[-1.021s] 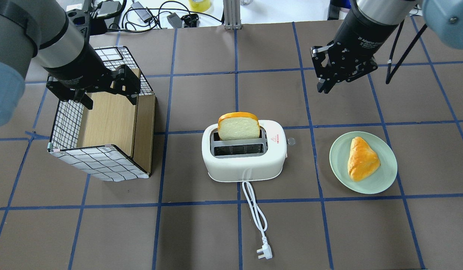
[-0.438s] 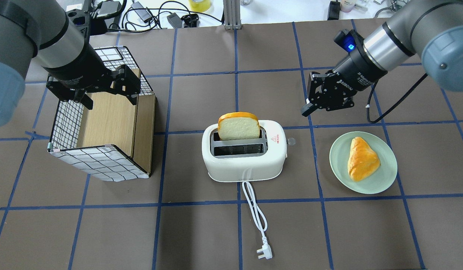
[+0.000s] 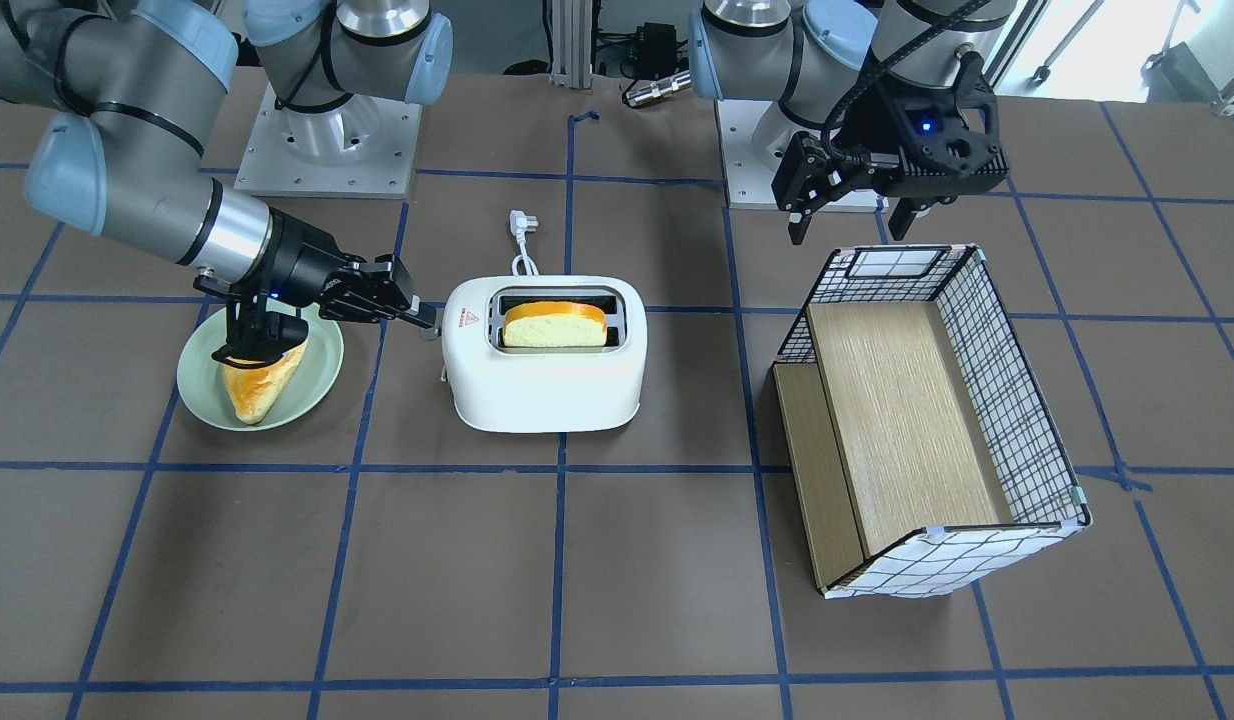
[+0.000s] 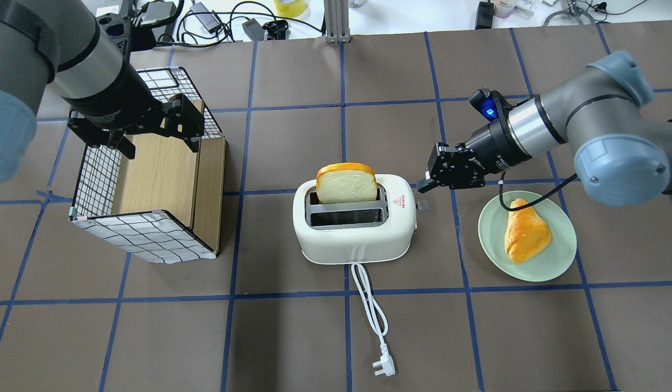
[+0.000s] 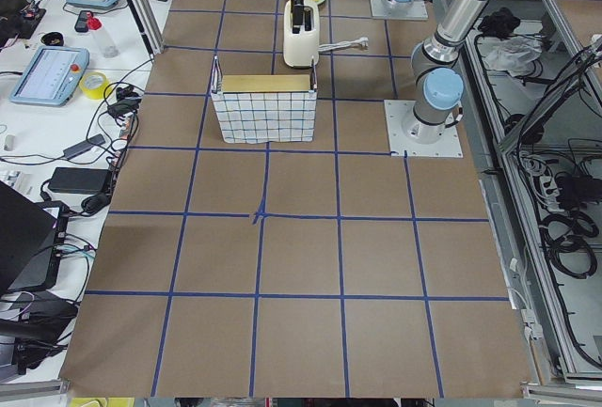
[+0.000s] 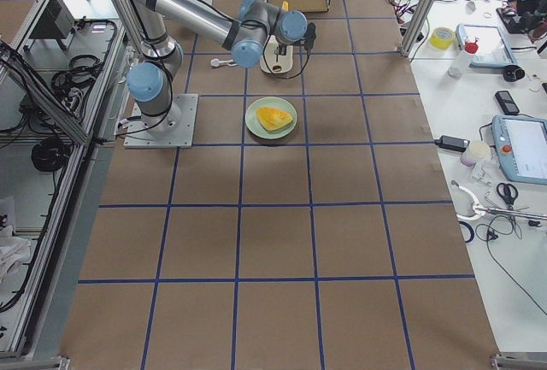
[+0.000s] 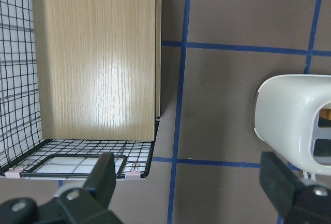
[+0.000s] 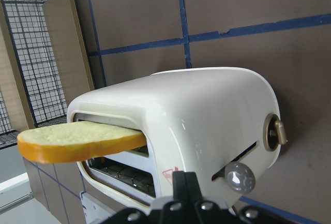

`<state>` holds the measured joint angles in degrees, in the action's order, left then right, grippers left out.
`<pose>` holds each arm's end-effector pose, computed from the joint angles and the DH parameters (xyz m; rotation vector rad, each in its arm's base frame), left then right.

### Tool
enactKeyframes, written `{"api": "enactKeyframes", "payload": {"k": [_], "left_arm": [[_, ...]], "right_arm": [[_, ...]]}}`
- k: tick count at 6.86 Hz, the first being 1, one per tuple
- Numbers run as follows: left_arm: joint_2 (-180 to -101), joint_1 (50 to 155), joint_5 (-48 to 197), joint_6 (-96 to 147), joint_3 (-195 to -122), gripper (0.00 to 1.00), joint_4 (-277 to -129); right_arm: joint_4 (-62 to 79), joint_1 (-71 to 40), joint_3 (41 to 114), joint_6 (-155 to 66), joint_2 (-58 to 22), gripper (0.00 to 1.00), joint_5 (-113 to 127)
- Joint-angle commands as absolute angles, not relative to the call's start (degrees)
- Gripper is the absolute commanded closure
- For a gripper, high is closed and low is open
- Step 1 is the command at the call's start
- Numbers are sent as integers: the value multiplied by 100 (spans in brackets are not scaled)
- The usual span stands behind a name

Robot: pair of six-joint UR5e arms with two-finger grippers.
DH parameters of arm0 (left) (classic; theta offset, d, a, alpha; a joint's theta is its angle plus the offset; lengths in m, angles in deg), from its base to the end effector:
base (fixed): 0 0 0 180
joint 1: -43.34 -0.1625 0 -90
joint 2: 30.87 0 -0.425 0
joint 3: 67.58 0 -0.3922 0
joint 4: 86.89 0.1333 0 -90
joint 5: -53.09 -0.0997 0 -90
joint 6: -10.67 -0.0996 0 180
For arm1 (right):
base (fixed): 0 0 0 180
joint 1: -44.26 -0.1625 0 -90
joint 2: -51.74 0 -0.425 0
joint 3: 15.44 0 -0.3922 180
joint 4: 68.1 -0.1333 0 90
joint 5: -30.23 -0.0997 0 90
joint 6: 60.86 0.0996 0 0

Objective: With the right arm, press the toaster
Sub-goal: 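Move the right gripper down toward the lever on the toaster's side, then press the toaster lever down with the right gripper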

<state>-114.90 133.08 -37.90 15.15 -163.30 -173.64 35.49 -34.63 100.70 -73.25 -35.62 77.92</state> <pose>-0.1295 -0.4542 0.4936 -0.1301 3.1224 -0.0964 0.1118 -0.4706 0.3010 0.0956 2.3670 0.1224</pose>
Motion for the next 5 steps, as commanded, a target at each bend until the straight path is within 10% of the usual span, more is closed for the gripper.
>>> {"api": "enactKeyframes", "payload": {"k": [1,5], "left_arm": [[-11490,13308,-3788,1515,-16330,0,-17364],[-11490,13308,-3797,1515,-16330,0,-17364]], "right_arm": [[3886,-3458,10242,-7360,-3440,100,7804],[3886,-3467,10312,-7334,-3430,100,7936]]}}
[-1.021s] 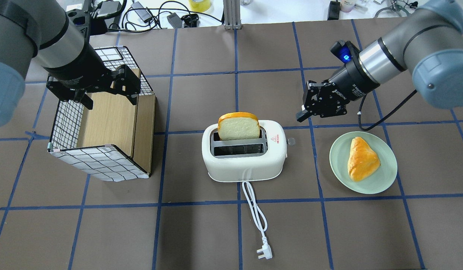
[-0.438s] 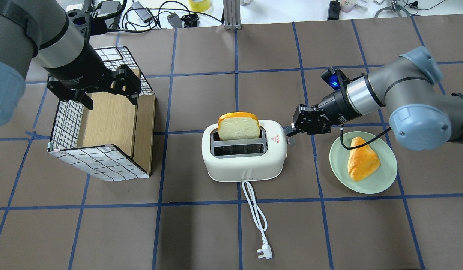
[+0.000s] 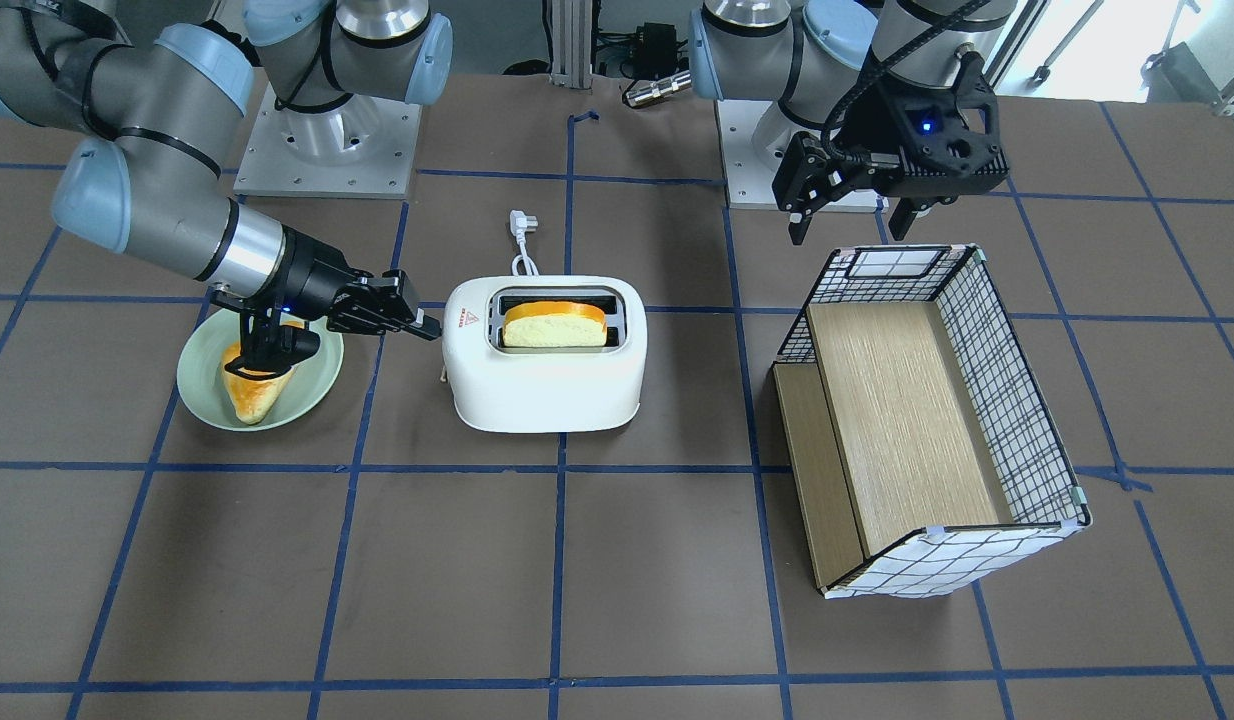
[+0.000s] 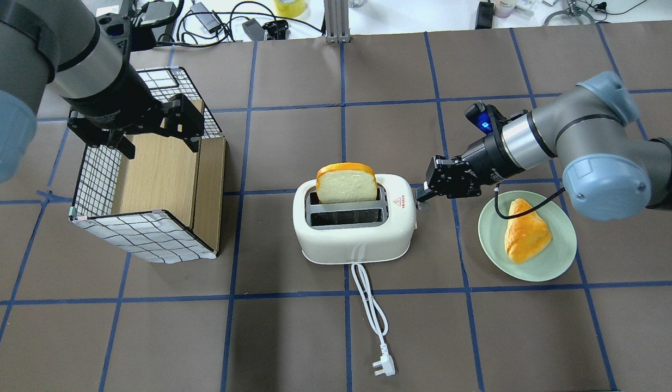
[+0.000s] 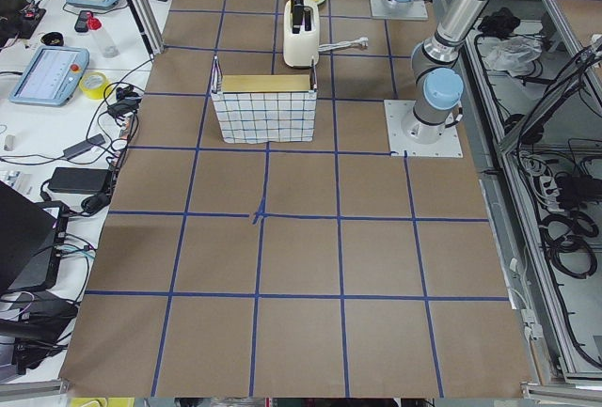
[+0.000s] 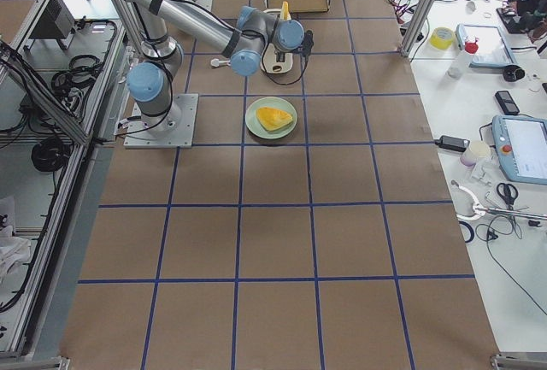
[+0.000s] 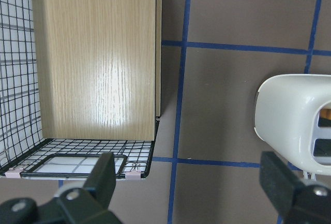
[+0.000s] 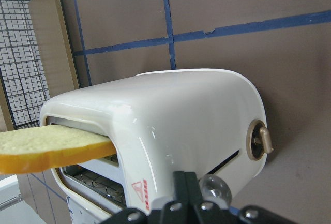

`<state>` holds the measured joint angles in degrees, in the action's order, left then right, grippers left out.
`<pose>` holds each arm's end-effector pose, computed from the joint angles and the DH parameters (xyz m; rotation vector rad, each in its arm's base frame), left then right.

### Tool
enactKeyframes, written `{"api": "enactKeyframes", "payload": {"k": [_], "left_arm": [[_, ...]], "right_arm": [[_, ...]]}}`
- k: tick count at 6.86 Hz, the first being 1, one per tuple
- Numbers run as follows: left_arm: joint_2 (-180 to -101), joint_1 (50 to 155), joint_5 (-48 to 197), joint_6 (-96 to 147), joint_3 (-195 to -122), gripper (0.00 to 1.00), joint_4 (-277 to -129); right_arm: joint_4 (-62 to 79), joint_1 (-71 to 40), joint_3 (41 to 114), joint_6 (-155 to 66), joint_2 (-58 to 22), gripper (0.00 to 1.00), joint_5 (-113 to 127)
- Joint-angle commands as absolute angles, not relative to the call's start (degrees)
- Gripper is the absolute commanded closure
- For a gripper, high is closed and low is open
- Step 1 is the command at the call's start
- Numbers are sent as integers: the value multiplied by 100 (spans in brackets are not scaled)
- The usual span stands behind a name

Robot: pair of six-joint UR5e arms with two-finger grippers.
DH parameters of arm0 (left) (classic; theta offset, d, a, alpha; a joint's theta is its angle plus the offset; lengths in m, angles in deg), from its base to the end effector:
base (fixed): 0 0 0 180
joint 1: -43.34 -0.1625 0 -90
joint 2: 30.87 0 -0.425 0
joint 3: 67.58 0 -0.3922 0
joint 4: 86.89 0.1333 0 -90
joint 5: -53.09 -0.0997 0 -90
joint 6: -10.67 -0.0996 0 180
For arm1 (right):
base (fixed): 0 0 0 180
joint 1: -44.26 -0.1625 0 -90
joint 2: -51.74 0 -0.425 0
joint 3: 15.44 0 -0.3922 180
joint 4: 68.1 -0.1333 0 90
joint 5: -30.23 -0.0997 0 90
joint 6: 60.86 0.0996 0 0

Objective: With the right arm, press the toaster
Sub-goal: 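Press the toaster lever down with the right gripper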

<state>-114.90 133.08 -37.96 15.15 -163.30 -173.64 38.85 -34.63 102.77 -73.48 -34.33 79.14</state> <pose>-0.1294 -0.4542 0.4936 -0.1301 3.1213 -0.0964 0.1107 -0.4679 0.2793 0.0878 2.3874 0.1275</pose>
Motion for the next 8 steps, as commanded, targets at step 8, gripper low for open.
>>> {"api": "enactKeyframes", "payload": {"k": [8], "left_arm": [[-11490,13308,-3788,1515,-16330,0,-17364]], "right_arm": [[4123,-3467,10374,-7352,-3053,100,8252]]}}
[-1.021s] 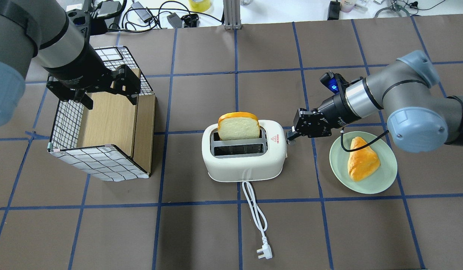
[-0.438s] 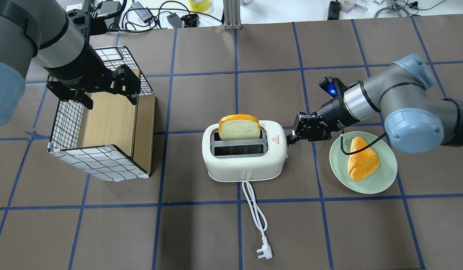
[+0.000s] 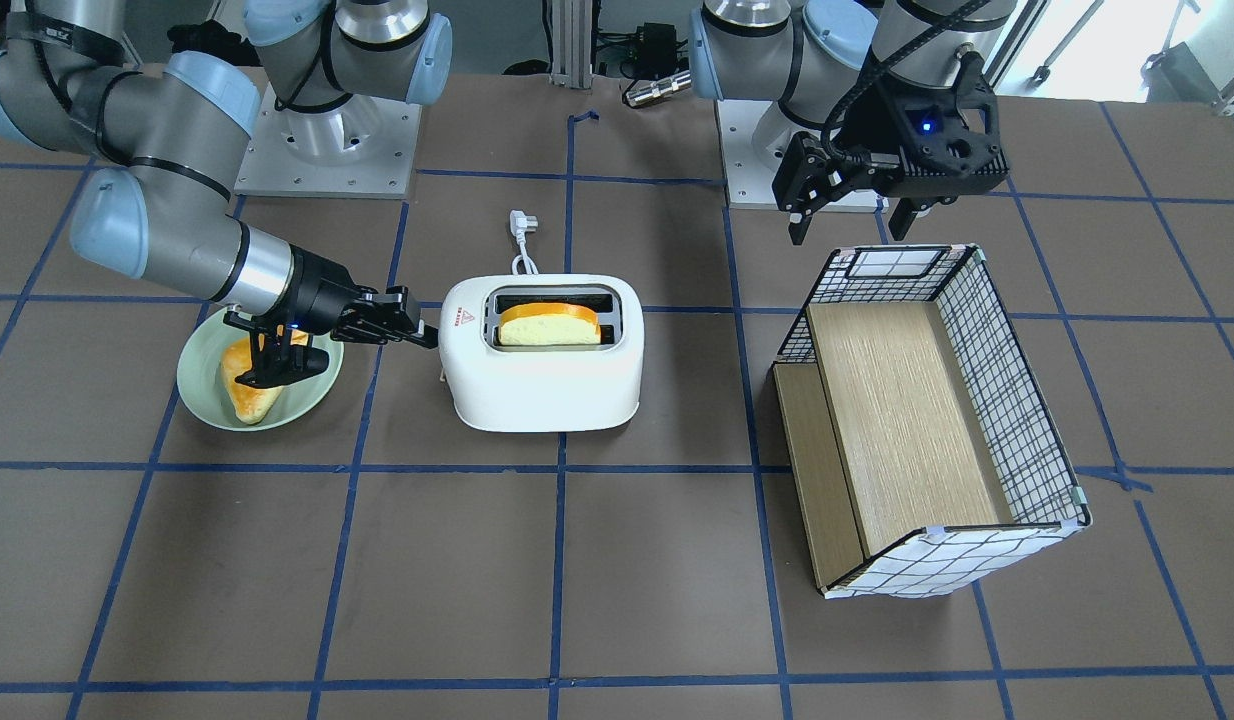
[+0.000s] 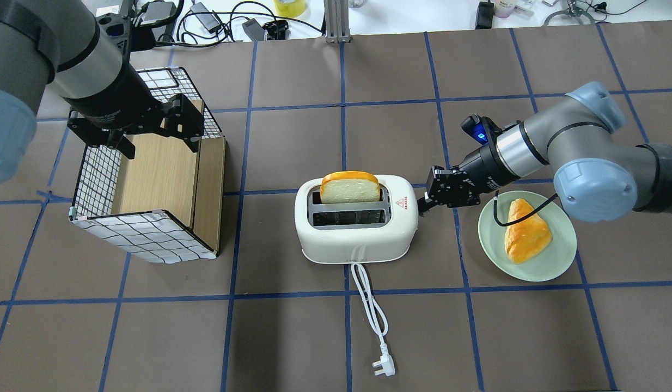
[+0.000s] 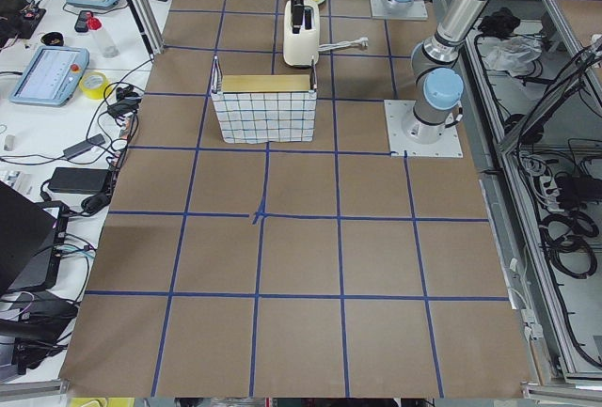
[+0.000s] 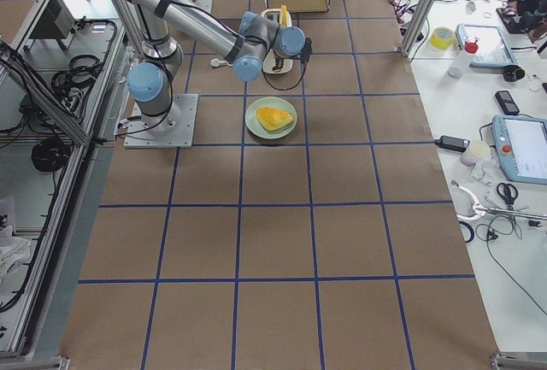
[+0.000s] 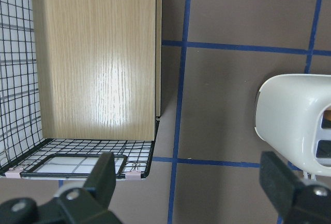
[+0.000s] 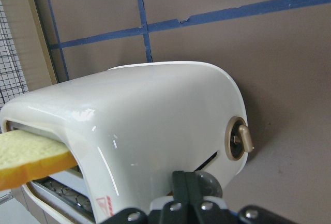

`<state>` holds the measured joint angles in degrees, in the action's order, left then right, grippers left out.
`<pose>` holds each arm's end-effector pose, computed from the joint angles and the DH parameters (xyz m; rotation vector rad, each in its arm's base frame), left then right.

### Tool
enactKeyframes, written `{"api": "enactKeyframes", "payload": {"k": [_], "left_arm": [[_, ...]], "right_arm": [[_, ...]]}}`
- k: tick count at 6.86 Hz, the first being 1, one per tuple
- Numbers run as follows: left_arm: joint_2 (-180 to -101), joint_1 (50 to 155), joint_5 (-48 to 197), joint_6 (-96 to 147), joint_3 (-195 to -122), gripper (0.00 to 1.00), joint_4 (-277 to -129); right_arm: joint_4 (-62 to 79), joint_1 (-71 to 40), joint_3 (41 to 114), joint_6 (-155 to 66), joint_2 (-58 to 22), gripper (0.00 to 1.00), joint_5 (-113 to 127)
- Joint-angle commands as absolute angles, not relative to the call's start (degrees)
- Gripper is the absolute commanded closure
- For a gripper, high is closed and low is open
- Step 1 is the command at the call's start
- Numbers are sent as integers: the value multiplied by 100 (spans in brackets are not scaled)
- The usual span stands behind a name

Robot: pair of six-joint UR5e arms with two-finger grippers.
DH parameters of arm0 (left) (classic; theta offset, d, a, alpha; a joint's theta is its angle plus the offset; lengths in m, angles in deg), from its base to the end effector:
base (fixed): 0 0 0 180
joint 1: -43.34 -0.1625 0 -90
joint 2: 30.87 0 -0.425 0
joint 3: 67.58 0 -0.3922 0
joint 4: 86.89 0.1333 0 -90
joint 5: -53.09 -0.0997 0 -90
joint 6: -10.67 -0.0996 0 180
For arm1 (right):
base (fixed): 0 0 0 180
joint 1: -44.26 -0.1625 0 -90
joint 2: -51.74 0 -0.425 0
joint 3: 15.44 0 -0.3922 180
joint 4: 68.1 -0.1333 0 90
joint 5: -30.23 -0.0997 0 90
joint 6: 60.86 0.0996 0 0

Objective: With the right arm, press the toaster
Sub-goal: 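Press the toaster lever down with the right gripper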

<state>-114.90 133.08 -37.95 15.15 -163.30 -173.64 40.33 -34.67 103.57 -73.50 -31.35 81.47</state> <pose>-0.1294 -0.4542 0.4936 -0.1301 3.1215 -0.0964 0.1074 -0.4699 0.2503 0.0976 2.4162 0.1890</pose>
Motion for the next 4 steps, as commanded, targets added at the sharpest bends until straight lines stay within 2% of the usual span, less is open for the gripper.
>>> {"api": "enactKeyframes", "payload": {"k": [1,4], "left_arm": [[-11490,13308,-3796,1515,-16330,0,-17364],[-11490,13308,-3797,1515,-16330,0,-17364]], "right_arm": [[4211,-3467,10382,-7352,-2974,100,8279],[4571,-3467,10558,-7352,-2885,100,8279]]}}
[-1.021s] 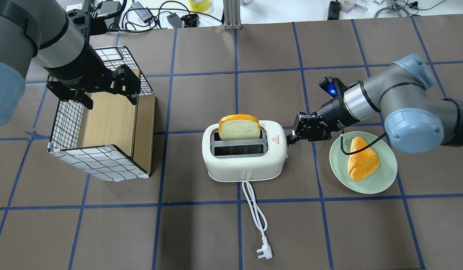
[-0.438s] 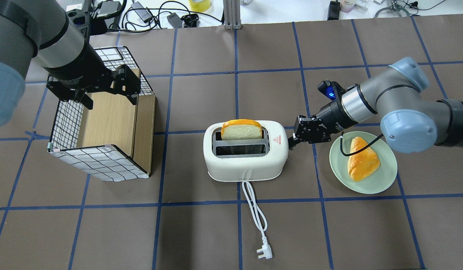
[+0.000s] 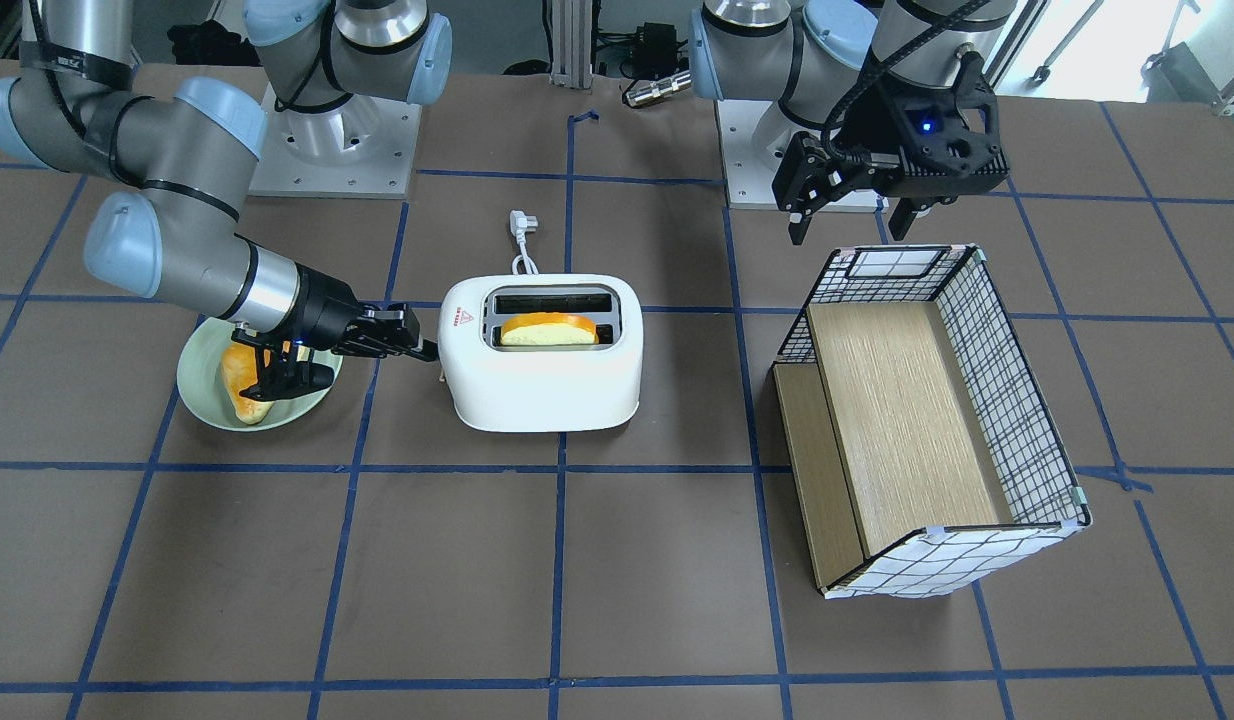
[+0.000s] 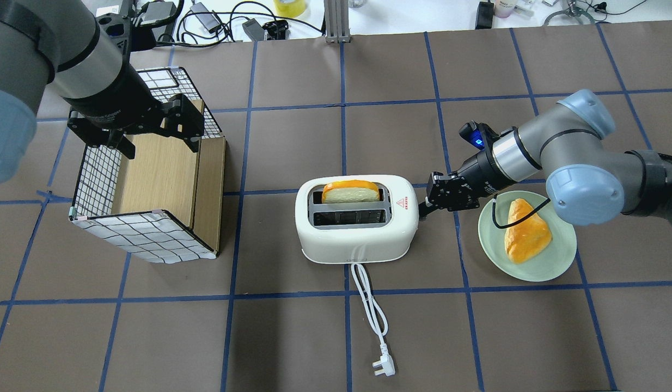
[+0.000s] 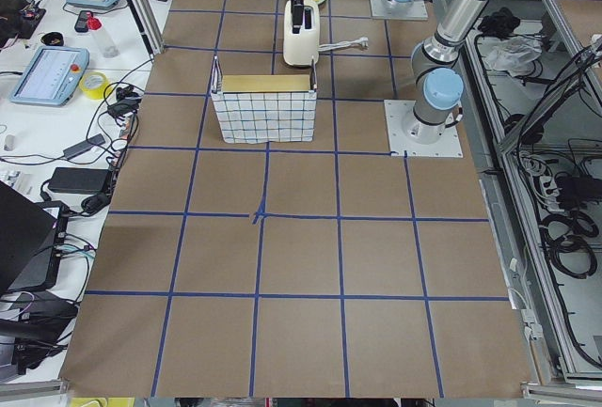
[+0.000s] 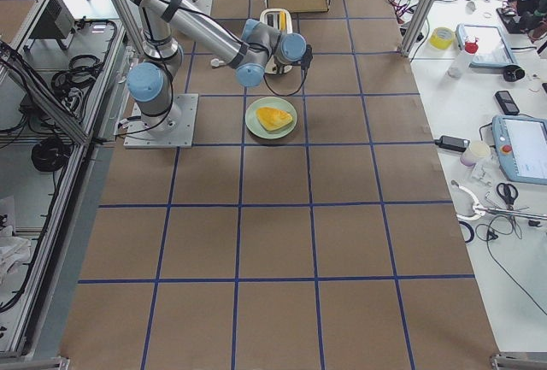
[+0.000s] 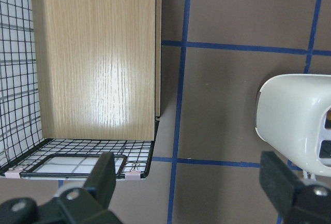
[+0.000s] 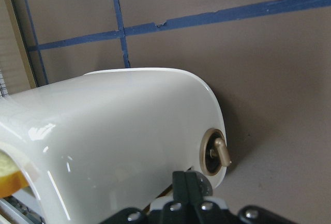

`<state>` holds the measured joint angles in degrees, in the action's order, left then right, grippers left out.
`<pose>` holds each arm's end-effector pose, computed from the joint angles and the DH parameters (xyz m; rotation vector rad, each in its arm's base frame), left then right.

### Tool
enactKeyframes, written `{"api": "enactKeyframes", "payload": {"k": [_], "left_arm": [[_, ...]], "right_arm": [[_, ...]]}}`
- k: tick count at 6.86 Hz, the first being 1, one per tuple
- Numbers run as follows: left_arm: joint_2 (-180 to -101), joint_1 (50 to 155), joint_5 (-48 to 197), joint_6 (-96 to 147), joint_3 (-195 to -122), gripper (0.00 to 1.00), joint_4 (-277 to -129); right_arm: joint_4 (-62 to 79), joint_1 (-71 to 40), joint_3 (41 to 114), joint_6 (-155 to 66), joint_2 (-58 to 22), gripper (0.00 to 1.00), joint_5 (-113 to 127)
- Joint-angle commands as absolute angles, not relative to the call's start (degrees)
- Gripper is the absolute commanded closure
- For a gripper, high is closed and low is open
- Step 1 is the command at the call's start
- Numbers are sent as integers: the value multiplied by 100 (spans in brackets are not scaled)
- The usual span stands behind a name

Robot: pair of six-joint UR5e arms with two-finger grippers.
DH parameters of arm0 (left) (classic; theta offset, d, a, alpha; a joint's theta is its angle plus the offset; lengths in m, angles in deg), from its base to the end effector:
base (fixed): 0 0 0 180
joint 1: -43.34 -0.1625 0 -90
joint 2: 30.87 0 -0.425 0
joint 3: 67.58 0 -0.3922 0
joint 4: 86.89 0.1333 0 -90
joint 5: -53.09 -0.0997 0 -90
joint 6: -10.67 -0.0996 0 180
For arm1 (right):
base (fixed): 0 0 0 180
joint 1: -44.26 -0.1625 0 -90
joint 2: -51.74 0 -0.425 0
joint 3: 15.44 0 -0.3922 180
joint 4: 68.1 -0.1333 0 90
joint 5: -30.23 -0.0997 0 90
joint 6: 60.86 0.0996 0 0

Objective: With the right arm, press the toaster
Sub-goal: 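Press the toaster lever down with the right gripper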

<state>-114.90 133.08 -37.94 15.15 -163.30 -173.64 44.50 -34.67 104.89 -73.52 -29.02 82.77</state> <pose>-0.1294 -0.4542 0.4936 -0.1301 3.1217 -0.0964 0.1052 -0.4718 0.2274 0.0895 2.4400 0.1860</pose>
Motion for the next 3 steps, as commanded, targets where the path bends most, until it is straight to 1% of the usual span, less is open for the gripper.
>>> {"api": "enactKeyframes", "payload": {"k": [1,3], "left_arm": [[-11490,13308,-3788,1515,-16330,0,-17364],[-11490,13308,-3796,1515,-16330,0,-17364]], "right_arm": [[4572,-3467,10541,-7352,-2894,100,8279],[4528,-3476,10471,-7273,-2955,100,8332]]}}
